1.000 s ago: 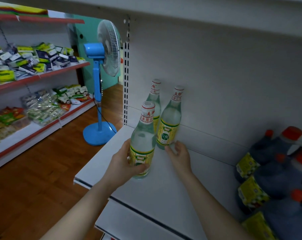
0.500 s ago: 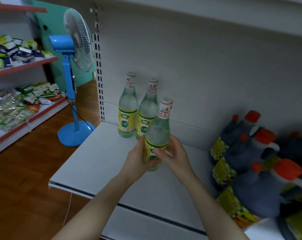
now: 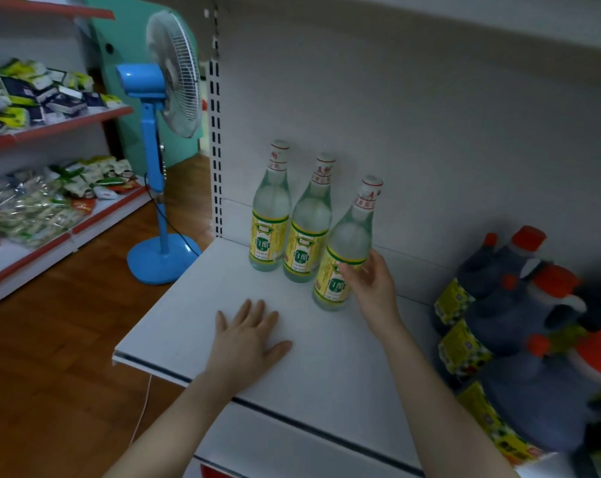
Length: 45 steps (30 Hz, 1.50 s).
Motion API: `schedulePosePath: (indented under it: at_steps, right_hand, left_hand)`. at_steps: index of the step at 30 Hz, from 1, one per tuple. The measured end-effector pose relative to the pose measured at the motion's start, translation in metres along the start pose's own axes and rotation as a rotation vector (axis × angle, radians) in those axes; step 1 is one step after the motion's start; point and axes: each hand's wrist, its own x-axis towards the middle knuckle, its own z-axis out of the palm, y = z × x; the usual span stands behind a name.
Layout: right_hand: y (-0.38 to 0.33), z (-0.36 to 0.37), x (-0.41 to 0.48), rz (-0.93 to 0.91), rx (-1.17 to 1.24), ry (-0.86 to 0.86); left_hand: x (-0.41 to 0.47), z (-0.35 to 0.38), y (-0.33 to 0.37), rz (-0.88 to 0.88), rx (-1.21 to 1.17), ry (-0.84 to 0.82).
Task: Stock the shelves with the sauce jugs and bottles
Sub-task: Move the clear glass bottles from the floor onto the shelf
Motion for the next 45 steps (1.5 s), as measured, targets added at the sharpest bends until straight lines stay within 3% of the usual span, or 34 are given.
schedulePosePath:
  at_steps: [14,20,41,45]
  right_hand:
    - [0.018,0.002,0.033,-0.013,-0.065,0.041]
    - [0.05,0.01,0.018,0.156,-0.15,0.133]
    - [0.052,0.015,0.016,0.166,-0.235,0.071]
    - [0.039,0.013,0.002,0.215,-0.373,0.078]
  left_hand:
    - [0.002,0.004,-0.001,0.012,0.017,0.047]
    - [0.002,0.006,-0.002,0.014,0.015,0.062]
    - [0.001,0.003,-0.002,0.008,0.031,0.047]
    - [0.001,0.002,-0.002,0.012,0.038,0.046]
